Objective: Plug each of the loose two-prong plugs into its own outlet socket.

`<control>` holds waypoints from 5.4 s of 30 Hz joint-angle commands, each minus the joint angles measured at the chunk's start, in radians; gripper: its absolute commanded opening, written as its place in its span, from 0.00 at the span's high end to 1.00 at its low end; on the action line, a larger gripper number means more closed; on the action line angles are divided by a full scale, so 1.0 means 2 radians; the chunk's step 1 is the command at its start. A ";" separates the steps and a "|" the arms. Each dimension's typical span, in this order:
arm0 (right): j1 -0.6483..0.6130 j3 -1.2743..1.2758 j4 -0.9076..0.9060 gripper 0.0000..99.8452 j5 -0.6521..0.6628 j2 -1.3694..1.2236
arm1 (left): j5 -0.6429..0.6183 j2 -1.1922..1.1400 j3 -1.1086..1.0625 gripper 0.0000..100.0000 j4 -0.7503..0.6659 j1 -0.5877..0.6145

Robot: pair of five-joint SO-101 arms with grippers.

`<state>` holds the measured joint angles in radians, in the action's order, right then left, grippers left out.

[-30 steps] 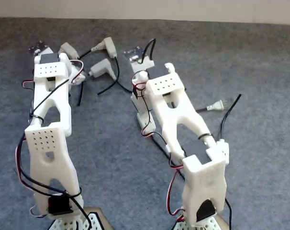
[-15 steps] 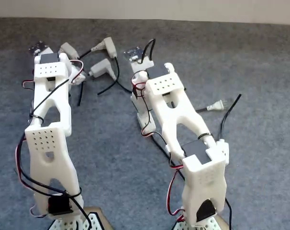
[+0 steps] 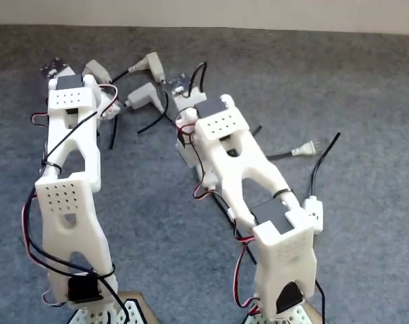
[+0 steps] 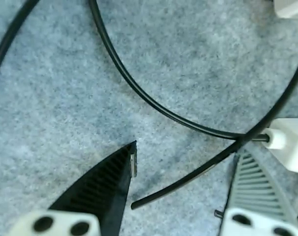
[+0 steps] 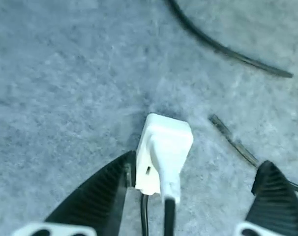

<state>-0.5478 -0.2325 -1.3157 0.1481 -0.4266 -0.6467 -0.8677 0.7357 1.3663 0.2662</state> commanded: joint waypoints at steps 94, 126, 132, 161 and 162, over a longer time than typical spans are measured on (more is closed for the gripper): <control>0.273 -0.266 -0.223 0.61 0.041 0.343 | 0.001 0.004 0.016 0.69 -0.013 0.009; 0.346 0.484 0.139 0.61 0.120 0.390 | 0.001 0.004 0.016 0.69 -0.013 0.011; 0.346 0.501 0.150 0.61 0.120 0.391 | 0.001 0.004 0.016 0.69 -0.013 0.011; 0.310 0.437 0.034 0.73 0.074 0.394 | 0.001 0.003 0.016 0.69 -0.012 0.011; 0.303 0.443 0.034 0.73 0.074 0.390 | 0.001 0.003 0.016 0.69 -0.012 0.011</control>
<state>0.1074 0.6958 -1.2252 0.3122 0.3222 -0.6467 -0.8677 0.7357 1.3541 0.2754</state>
